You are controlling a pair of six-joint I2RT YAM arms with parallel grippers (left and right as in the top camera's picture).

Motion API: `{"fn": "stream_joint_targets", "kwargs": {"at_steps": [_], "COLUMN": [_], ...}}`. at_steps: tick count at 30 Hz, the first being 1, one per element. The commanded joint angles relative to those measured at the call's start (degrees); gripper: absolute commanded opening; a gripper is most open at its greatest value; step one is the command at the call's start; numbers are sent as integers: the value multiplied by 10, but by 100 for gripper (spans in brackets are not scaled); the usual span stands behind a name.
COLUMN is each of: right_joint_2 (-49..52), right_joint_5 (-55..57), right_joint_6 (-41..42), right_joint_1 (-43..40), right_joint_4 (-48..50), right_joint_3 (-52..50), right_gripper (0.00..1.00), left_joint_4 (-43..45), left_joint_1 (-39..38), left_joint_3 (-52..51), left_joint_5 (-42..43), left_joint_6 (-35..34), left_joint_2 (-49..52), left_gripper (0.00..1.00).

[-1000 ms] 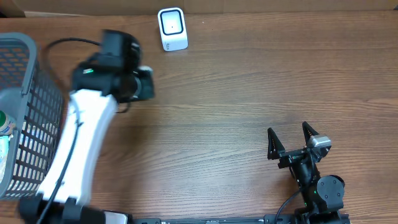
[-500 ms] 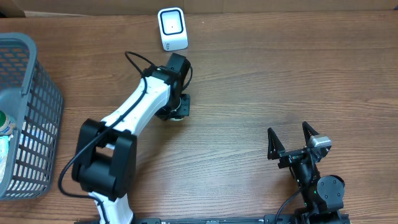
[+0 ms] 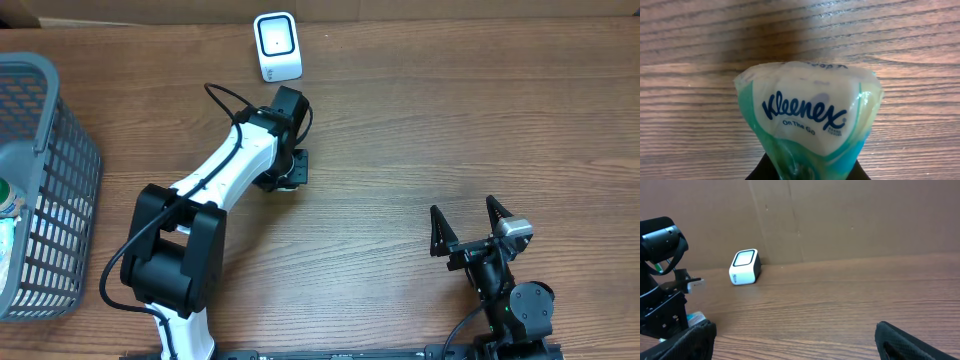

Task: Scan the item barcode
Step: 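Lift the tissue pack out and carry it toward the scanner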

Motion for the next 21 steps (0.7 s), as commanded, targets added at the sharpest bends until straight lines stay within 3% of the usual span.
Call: {"fn": "stream_joint_targets", "kwargs": {"at_steps": [1,6,7,8,10,11,12,16,21], "right_joint_2": [-6,-6,-6,-6,-6,-6,-6,-6,-6], "right_joint_5": [-3,-3,-3,-3,-3,-3,-3,-3,-3], "right_joint_6": [2,2,2,2,2,2,2,2,2], "right_joint_1": [-3,-3,-3,-3,-3,-3,-3,-3,-3], "right_joint_4": [2,2,2,2,2,2,2,2,2], "right_joint_3": [-6,-6,-6,-6,-6,-6,-6,-6,-6], "right_gripper": [100,100,100,100,100,100,100,100,100], "left_joint_4": [11,43,46,50,57,60,61,54,-55], "left_joint_1": [-24,-62,-66,-70,-75,-76,-76,-68,-44], "left_joint_3": [0,0,0,0,0,0,0,23,143], "left_joint_5": [17,24,24,24,28,28,28,31,18], "left_joint_6": [-38,-67,-75,-81,-81,-81,-80,-65,-29], "left_joint_2": [2,2,2,2,2,2,2,0,-14], "left_gripper": [9,14,20,29,74,91,96,100,100]}}
